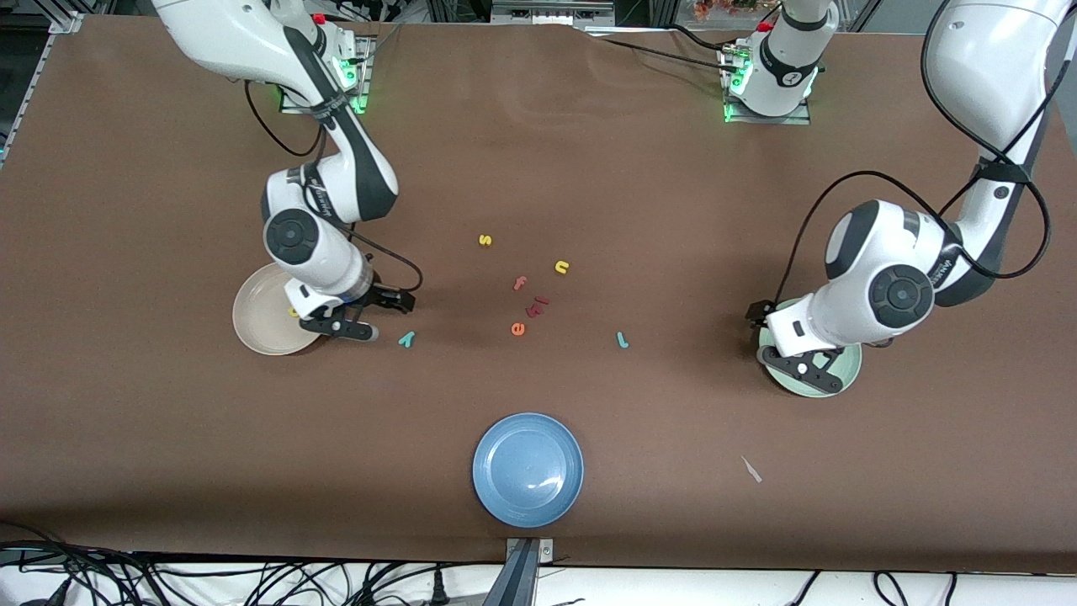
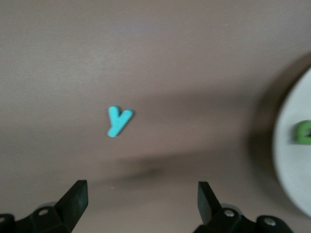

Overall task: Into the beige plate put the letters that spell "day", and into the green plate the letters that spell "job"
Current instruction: 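Reach the right gripper to cyan y while the left gripper reaches cyan l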

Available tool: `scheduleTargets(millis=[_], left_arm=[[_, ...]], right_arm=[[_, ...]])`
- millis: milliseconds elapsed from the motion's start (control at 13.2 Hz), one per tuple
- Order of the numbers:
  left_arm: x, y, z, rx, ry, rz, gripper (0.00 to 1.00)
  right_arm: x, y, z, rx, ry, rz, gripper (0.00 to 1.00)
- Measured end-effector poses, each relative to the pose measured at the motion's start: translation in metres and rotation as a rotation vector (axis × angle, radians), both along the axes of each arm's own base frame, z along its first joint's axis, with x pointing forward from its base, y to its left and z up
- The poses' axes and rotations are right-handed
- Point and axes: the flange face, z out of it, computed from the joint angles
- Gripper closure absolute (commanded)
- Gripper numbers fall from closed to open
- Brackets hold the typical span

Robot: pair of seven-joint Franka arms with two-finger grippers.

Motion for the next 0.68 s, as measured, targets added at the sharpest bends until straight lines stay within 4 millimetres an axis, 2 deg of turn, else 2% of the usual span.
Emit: scheduleTargets(millis=[151, 303, 379, 530, 681], left_arm=[[-0.003, -0.047, 0.002, 0.004, -0.012, 0.073, 0.00], [-0.016, -0.110, -0.009, 0.016, -0.001, 0.209, 0.00], [-0.023, -0.134, -0.018, 0.025, 0.010, 0.271, 0.00], [-0.036, -0.167, -0.041, 0.041, 0.041, 0.354, 0.00], [-0.039, -0.181, -0.058, 0.045, 0.061, 0.404, 0.00]], right_arm=[[0.006, 0.008, -0.013, 0.001, -0.004, -0.033, 0.00], [0.015, 0.011, -0.023, 0.003, -0.017, -0.078, 0.00], [0.018, 0.013, -0.028, 0.003, -0.018, -0.096, 0.00], [0.022, 0.016, -0.036, 0.003, -0.022, -0.123, 0.01], [0.023, 0.017, -0.042, 0.003, -0.024, -0.131, 0.04]])
